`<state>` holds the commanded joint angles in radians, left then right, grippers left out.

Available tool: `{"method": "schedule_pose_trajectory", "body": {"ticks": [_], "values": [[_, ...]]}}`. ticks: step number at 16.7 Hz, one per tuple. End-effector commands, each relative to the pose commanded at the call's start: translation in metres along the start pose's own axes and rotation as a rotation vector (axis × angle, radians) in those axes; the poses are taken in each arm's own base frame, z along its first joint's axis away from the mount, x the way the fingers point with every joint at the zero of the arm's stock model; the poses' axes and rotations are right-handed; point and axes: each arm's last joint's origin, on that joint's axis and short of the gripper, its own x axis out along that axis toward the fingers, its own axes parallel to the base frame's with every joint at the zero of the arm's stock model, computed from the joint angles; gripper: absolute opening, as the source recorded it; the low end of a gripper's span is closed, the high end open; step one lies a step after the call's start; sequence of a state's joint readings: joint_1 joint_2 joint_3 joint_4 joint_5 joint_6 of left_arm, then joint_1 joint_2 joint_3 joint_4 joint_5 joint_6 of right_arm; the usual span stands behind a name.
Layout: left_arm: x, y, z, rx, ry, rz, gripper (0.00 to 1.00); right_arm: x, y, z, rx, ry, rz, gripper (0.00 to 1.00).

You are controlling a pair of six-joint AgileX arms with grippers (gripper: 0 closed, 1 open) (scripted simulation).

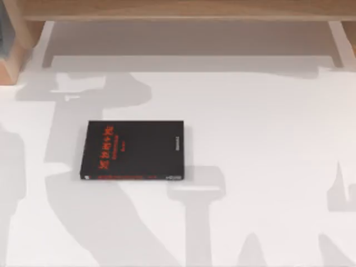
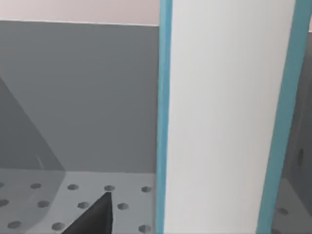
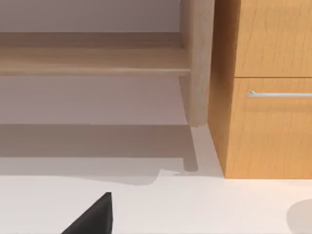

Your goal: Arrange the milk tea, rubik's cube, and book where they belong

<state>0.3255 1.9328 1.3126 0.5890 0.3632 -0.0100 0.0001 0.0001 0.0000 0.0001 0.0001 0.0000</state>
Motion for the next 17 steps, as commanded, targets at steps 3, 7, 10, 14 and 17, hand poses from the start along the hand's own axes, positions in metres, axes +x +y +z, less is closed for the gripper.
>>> {"method": "schedule_pose_trajectory", "body": {"ticks": [3,7,10,14,17], "values": [[0.009,0.01,-0.002,0.007,-0.022,-0.001,1.0,0.0,0.0,0.0,0.0,0.0,0.0,1.0],[0.009,0.007,-0.003,0.006,-0.018,-0.004,1.0,0.0,0.0,0.0,0.0,0.0,0.0,1.0],[0.015,0.008,-0.002,0.008,-0.022,-0.002,1.0,0.0,0.0,0.0,0.0,0.0,0.0,1.0],[0.034,0.01,-0.001,0.007,-0.022,-0.001,1.0,0.0,0.0,0.0,0.0,0.0,0.0,1.0],[0.039,0.009,-0.001,0.007,-0.022,-0.001,1.0,0.0,0.0,0.0,0.0,0.0,0.0,1.0]]}}
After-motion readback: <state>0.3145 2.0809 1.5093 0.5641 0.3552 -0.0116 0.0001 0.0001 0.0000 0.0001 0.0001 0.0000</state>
